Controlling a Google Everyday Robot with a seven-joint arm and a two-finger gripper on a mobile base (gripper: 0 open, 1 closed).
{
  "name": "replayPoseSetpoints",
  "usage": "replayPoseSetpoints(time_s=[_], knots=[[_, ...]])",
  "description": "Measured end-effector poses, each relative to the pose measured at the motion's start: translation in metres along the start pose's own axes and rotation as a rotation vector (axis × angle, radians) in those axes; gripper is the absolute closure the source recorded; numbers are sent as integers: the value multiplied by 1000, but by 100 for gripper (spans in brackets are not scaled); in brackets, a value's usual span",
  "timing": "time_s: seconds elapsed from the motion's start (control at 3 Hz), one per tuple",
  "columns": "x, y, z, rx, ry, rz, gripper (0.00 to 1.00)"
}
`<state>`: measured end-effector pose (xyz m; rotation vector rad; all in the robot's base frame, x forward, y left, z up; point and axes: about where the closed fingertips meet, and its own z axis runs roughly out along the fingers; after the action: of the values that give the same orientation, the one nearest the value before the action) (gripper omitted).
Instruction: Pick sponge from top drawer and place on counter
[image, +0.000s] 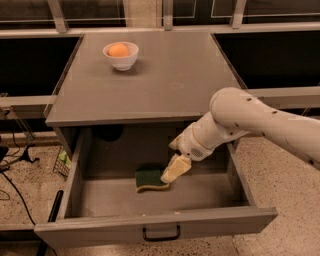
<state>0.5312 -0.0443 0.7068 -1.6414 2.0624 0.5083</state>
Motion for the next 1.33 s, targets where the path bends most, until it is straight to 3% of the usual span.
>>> replayPoseSetpoints(time_s=[0.33, 1.0, 1.33], knots=[[-2, 10, 20, -37, -9, -15, 30], [-2, 11, 22, -40, -9, -17, 38], [-1, 9, 27, -29, -31, -21, 31]])
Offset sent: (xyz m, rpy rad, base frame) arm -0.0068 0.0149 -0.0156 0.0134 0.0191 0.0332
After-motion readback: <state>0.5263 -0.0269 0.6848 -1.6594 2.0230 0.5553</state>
